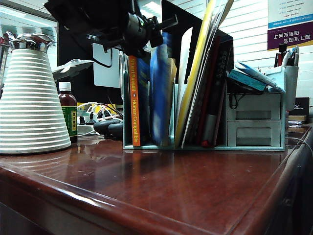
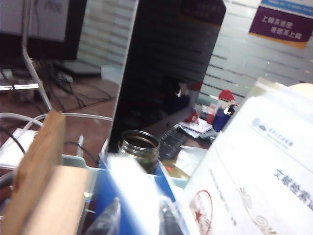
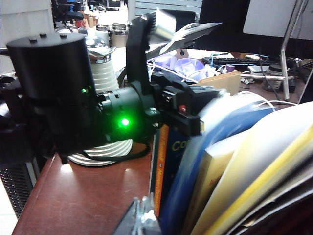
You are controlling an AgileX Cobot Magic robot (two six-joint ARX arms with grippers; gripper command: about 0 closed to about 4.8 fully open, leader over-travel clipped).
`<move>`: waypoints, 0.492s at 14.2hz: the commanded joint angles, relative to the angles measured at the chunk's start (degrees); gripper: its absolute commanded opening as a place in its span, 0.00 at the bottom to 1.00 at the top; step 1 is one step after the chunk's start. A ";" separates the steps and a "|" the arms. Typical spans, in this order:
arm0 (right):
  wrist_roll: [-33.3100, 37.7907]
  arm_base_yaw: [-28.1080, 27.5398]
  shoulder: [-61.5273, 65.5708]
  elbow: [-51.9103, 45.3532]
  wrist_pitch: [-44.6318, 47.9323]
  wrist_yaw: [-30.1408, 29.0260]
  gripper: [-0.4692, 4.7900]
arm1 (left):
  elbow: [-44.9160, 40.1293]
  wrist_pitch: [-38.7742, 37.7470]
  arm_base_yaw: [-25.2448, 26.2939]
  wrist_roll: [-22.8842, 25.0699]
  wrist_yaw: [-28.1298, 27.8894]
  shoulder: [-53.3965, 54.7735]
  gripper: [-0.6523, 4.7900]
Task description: Pick up the blue book and put it on the bookshelf.
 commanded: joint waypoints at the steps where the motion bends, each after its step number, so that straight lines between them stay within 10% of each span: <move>1: 0.17 0.07 -0.39 0.20 2.25 -0.09 0.09 | 0.11 -0.33 -0.17 0.00 0.13 -0.22 0.32; 7: 0.20 -0.04 -0.85 0.20 1.92 -0.04 0.09 | 0.07 -0.33 -0.20 1.73 -2.32 -2.03 0.32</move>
